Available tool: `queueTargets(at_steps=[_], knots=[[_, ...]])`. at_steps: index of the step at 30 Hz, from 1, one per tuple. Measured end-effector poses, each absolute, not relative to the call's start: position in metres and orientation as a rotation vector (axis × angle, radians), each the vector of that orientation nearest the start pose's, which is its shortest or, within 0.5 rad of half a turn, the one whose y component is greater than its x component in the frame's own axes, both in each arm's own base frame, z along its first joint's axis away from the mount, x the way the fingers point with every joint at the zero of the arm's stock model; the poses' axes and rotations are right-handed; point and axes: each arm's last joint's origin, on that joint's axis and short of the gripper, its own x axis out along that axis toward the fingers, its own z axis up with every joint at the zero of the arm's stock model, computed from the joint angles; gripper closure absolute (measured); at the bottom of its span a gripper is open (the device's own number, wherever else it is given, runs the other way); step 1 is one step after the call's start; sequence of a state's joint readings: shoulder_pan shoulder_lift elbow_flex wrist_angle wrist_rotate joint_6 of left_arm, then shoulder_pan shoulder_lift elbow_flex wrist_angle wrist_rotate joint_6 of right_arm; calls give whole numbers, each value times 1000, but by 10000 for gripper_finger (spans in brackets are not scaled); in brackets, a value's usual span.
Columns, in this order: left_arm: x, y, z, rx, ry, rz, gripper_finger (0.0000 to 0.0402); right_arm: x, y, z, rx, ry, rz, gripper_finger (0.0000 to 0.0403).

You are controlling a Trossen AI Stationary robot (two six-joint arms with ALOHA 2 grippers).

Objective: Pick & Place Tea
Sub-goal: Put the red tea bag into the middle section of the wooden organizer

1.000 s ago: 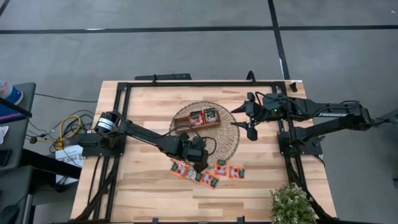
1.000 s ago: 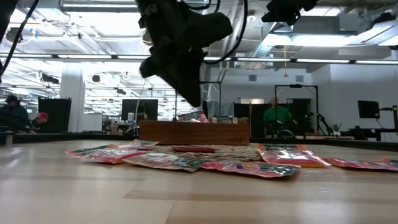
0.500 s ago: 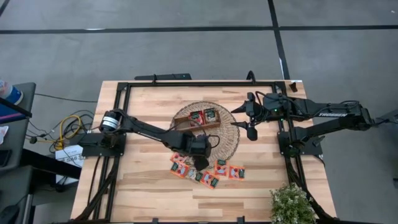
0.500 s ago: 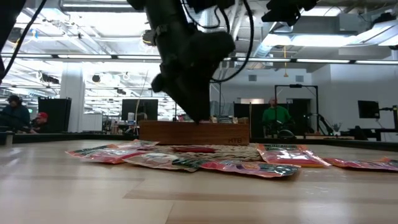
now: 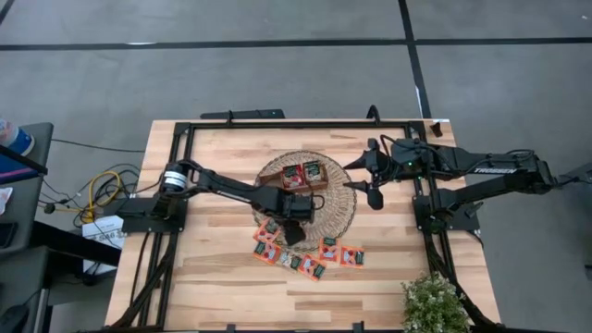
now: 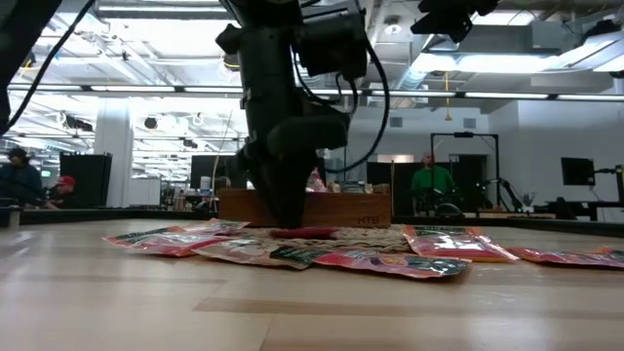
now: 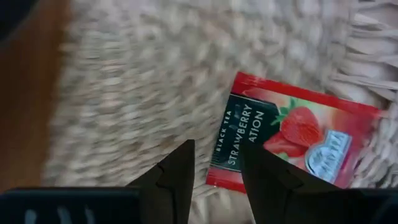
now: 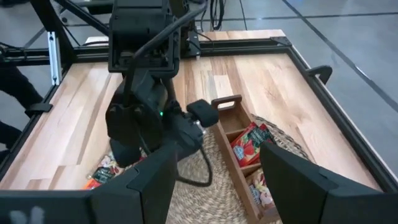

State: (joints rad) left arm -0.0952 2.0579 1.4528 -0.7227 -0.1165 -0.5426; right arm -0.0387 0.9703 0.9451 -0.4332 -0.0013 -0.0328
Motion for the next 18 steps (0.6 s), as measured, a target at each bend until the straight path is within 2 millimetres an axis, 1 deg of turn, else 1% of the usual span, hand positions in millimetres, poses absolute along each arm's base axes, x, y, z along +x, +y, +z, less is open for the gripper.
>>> queueTargets(at_steps=[2,6,9,11,13,17,18], knots=[[404,-37,148,-323,1270,345,284,204,-8,332,-16,459,-30,179],[408,-38,144,-323,1255,336,284,204,-8,333,-16,454,-31,179],[406,-38,143,-311,1259,386,286,204,-8,333,-16,446,-32,179],[405,-37,143,-293,1263,420,296,204,-8,334,-16,443,-32,179],[403,-36,143,-270,1264,454,315,204,-8,334,-16,443,-32,179],[399,-38,143,-192,1267,502,380,205,-8,334,-16,442,-33,179],[399,-39,142,-179,1273,506,390,205,-8,334,-16,441,-33,179]])
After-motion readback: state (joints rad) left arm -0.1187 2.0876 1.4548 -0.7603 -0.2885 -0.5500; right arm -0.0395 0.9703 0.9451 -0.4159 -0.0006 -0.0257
